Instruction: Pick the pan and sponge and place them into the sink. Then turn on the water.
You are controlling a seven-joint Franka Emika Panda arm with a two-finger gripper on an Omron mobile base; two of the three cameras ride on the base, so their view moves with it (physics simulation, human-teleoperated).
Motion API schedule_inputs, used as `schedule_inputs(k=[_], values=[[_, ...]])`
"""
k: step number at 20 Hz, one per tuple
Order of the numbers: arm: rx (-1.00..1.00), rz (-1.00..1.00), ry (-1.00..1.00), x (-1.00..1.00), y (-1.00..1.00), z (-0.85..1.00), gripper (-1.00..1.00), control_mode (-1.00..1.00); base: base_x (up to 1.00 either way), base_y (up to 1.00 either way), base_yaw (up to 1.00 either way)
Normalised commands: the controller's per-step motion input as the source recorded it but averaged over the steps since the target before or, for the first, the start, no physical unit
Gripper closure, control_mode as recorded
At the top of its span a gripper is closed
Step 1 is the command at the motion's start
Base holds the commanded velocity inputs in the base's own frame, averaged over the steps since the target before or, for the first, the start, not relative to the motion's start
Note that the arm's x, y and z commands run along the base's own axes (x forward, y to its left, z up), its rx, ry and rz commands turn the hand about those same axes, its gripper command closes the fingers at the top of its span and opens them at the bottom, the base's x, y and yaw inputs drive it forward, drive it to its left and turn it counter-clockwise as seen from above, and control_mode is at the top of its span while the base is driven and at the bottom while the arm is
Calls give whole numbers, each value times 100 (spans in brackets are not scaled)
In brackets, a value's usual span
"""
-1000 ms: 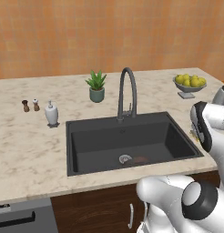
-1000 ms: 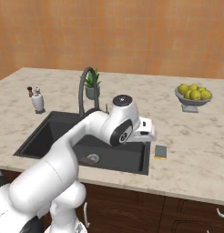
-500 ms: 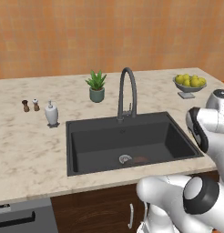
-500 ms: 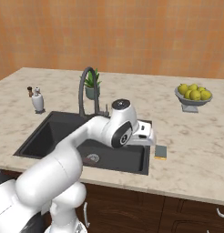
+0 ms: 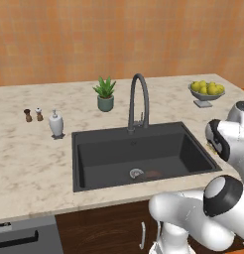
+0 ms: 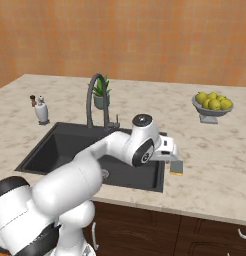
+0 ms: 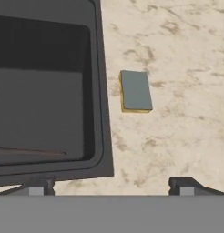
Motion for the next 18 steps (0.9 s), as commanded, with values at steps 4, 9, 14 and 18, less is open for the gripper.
schedule_inputs(k=[4,9,14,18], values=[[0,2,0,31,-20,-25,-100,-100,0,0,0],[0,4,0,32,-23,-28,-100,-100,0,0,0],[3,4,0,20,-38,-8,-100,-100,0,0,0],[2,3,4,26,-13,-24,-100,-100,0,0,0]])
